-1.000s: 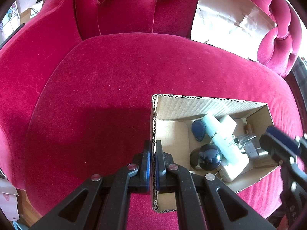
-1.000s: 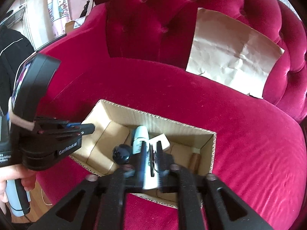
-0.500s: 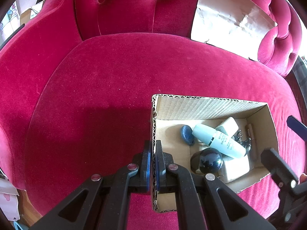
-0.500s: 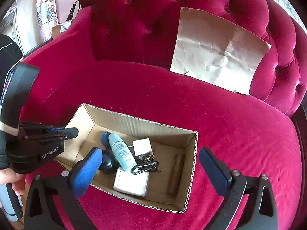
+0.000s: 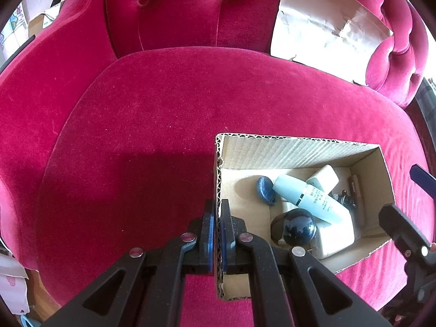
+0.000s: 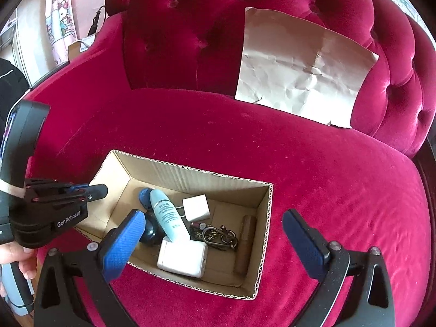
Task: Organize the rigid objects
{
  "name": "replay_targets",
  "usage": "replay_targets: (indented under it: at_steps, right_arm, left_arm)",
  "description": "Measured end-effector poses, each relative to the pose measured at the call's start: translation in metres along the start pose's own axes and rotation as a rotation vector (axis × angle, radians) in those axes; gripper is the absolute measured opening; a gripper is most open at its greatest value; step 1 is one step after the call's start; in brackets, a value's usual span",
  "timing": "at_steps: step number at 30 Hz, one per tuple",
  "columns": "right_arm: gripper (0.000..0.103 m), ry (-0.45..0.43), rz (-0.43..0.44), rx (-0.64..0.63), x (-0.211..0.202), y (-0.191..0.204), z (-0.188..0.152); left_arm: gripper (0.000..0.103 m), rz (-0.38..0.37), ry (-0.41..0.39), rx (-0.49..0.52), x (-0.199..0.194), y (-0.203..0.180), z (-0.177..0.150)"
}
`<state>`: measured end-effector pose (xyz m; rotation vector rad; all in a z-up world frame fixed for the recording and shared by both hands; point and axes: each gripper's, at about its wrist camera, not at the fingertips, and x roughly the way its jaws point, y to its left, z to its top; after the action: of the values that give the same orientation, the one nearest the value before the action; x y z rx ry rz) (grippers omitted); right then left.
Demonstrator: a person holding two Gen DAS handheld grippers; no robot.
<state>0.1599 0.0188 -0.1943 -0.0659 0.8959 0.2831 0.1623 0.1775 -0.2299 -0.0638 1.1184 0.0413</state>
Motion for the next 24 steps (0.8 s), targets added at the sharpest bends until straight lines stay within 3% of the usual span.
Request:
replay_targets:
  at_steps: [7,8,9,10,11,12,17,19,24]
  right_arm:
    - [0.103,-0.004,0.001,0.012,-0.005,-0.004,-0.001]
    - [0.103,-0.006,0.001,0.014,-0.007,-0.005,-0.001]
    - [0.103,-0.007,0.002,0.014,-0.008,-0.005,-0.001]
    - [0.103,-0.008,0.002,0.014,-0.01,-0.005,-0.001]
    - [0.103,-0.009,0.0,0.013,-0.011,-0.005,-0.001]
    - [0.103,-0.01,-0.002,0.013,-0.013,-0.005,-0.001]
    - [0.103,-0.012,-0.013,0.026,-0.02,-0.008,-0.002]
    - [0.103,-0.012,-0.017,0.031,-0.023,-0.009,-0.003]
    - [0.103,0.001,-0.031,0.044,-0.027,-0.012,-0.006]
  left_arm:
    - [0.009,0.018,0.006,0.005,-0.001,-0.002,0.0]
    - [0.017,0.025,0.005,0.004,-0.002,-0.002,0.0]
    - [0.037,0.031,0.004,0.001,-0.003,-0.001,0.0]
    - [0.05,0.038,0.002,-0.003,-0.004,0.0,0.0]
    - [0.071,0.04,-0.001,-0.006,-0.004,0.001,-0.001]
    - [0.08,0.043,-0.01,-0.011,-0.007,0.002,-0.001]
    - [0.092,0.058,-0.028,-0.014,-0.014,0.002,-0.001]
    - [0.103,0.064,-0.018,-0.001,-0.015,-0.001,-0.003]
    - [0.103,0.061,-0.03,0.041,-0.023,-0.01,-0.008]
